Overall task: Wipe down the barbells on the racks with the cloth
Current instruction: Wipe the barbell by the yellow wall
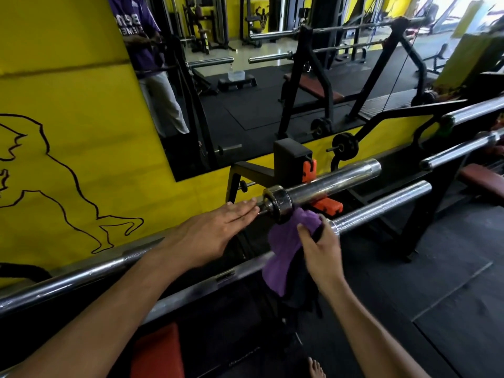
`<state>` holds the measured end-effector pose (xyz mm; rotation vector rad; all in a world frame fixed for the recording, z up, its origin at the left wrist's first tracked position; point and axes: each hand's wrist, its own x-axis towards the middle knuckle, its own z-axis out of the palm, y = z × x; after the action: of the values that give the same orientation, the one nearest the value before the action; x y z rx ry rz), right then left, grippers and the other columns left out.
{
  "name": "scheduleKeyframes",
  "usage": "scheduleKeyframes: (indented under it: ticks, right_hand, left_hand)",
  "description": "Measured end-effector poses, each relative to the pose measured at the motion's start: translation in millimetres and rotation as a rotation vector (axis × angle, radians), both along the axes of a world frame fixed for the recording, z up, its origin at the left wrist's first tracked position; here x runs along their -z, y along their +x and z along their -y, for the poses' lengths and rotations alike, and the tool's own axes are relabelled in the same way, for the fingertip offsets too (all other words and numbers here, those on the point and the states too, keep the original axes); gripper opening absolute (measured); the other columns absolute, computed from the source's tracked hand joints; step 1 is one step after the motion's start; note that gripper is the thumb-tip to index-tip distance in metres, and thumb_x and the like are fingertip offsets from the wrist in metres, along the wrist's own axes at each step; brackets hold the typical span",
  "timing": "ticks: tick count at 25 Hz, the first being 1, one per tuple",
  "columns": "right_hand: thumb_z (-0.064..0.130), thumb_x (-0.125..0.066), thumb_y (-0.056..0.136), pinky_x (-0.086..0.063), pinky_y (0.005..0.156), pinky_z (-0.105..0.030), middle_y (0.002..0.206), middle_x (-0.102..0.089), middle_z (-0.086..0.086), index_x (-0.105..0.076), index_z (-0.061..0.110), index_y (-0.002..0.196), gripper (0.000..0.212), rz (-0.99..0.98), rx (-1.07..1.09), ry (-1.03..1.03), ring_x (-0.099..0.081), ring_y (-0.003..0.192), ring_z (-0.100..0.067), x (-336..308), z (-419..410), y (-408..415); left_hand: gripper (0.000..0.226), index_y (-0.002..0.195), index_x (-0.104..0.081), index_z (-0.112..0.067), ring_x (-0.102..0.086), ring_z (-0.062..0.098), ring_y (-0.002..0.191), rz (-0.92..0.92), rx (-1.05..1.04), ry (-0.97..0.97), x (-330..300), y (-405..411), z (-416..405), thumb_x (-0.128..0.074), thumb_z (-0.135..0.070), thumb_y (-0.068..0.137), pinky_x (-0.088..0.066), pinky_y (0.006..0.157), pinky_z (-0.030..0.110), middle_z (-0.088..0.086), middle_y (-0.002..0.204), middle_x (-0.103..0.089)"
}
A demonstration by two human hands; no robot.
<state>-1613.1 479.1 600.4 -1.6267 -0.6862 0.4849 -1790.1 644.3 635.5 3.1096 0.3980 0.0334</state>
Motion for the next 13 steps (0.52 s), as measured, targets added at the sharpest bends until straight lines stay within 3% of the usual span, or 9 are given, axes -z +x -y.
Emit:
scheduleKeyframes:
  ticks: [2,5,7,9,11,13]
  right_hand:
    - [-0.002,-0.064,0.093,-0.044,0.058,-0.003,0.082,-0.063,0.011,-0.059,0.021,0.098,0.023,0.293,0.103,0.122,-0.061,0.069,0.009,-28,17,3]
    - [-0.001,-0.066,0.09,-0.045,0.067,-0.004,0.097,-0.06,0.01,-0.054,0.017,0.114,0.032,0.573,0.035,0.216,-0.058,0.086,0.011,-73,-7,9]
    - [0.015,-0.064,0.091,-0.046,0.079,-0.021,0.112,-0.061,0.004,-0.052,0.021,0.123,0.035,0.813,-0.174,0.003,-0.059,0.1,-0.006,-87,-48,14]
    - [0.036,-0.062,0.09,-0.042,0.078,-0.036,0.118,-0.065,-0.001,-0.052,0.027,0.125,0.037,1.085,-0.38,-0.391,-0.063,0.106,-0.027,-87,-86,19]
    - [0.047,-0.06,0.09,-0.038,0.075,-0.036,0.122,-0.066,-0.007,-0.054,0.031,0.128,0.042,1.07,-0.461,-0.68,-0.063,0.109,-0.035,-89,-108,24]
    - [0.043,-0.062,0.088,-0.037,0.074,-0.035,0.122,-0.066,-0.009,-0.054,0.031,0.131,0.045,1.039,-0.431,-0.656,-0.063,0.108,-0.035,-84,-111,28]
  left_hand:
    - [0.096,0.161,-0.016,-0.019,0.001,0.01,0.153,0.066,0.054,0.17,0,-15,-3,-0.07,0.0,0.084,-0.017,0.123,0.039,0.001,0.168,-0.01]
    - [0.107,0.16,-0.024,-0.017,0.01,0.012,0.154,0.028,0.012,0.297,-1,-41,-11,-0.08,-0.002,0.07,-0.012,0.116,0.042,0.004,0.166,-0.022]
    - [0.102,0.16,-0.024,-0.019,-0.01,0.013,0.151,0.037,0.003,0.281,0,-48,-12,-0.078,-0.006,0.075,-0.017,0.117,0.041,0.003,0.165,-0.025]
    - [0.091,0.161,-0.02,-0.02,-0.022,0.014,0.149,0.053,0.027,0.197,2,-47,-13,-0.067,-0.005,0.085,-0.02,0.119,0.042,0.002,0.166,-0.022]
    - [0.084,0.162,-0.014,-0.024,-0.02,0.014,0.151,0.045,0.021,0.123,4,-45,-13,-0.056,-0.004,0.092,-0.022,0.122,0.042,-0.001,0.168,-0.016]
    - [0.081,0.162,-0.004,-0.032,-0.013,0.014,0.154,0.009,-0.013,0.066,5,-46,-13,-0.047,-0.006,0.098,-0.022,0.125,0.041,-0.008,0.169,-0.005]
